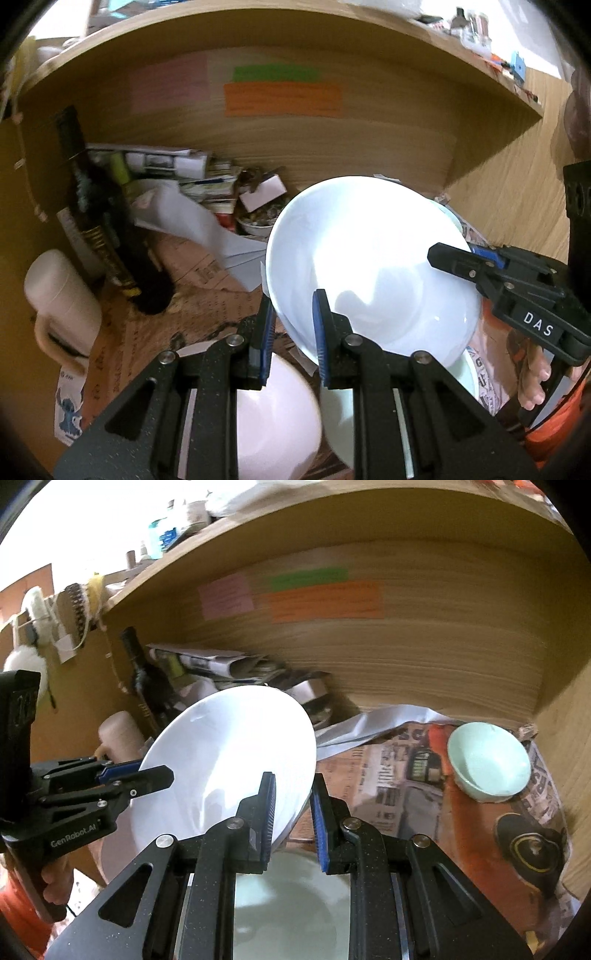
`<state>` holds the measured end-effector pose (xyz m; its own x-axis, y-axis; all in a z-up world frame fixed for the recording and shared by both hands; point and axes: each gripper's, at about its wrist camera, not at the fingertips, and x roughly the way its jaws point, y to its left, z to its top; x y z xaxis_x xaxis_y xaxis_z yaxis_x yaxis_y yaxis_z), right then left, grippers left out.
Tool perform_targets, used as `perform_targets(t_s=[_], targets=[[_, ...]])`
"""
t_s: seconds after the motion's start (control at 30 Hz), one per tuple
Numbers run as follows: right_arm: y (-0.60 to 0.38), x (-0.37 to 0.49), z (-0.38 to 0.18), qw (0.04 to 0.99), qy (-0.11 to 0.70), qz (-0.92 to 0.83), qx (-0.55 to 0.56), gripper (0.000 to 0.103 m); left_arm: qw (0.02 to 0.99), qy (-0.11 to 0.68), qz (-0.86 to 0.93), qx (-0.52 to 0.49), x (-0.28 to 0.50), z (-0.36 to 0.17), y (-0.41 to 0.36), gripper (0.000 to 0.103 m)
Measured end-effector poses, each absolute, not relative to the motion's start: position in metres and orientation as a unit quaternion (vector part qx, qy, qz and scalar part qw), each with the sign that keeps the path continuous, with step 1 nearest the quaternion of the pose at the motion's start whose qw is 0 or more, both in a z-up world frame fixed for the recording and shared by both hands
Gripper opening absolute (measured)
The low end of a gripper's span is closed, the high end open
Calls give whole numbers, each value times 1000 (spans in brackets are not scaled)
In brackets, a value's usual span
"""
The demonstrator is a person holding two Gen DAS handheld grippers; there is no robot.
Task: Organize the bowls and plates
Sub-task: 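Lift the white bowl with both grippers and lower it into the mauve-grey bowl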
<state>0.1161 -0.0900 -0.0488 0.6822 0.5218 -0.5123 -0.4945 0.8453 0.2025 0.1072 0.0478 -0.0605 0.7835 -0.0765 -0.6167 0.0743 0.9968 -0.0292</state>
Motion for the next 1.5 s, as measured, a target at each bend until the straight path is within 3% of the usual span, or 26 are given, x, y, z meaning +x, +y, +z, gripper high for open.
perform_targets(t_s=[0.8, 1.5], targets=[[-13, 78, -77, 883, 321, 342, 2, 18, 942, 332, 32, -41, 35, -89, 115, 19], [23, 88, -116, 854, 382, 355, -13, 18, 923, 375, 58, -62, 35, -132, 145, 19]])
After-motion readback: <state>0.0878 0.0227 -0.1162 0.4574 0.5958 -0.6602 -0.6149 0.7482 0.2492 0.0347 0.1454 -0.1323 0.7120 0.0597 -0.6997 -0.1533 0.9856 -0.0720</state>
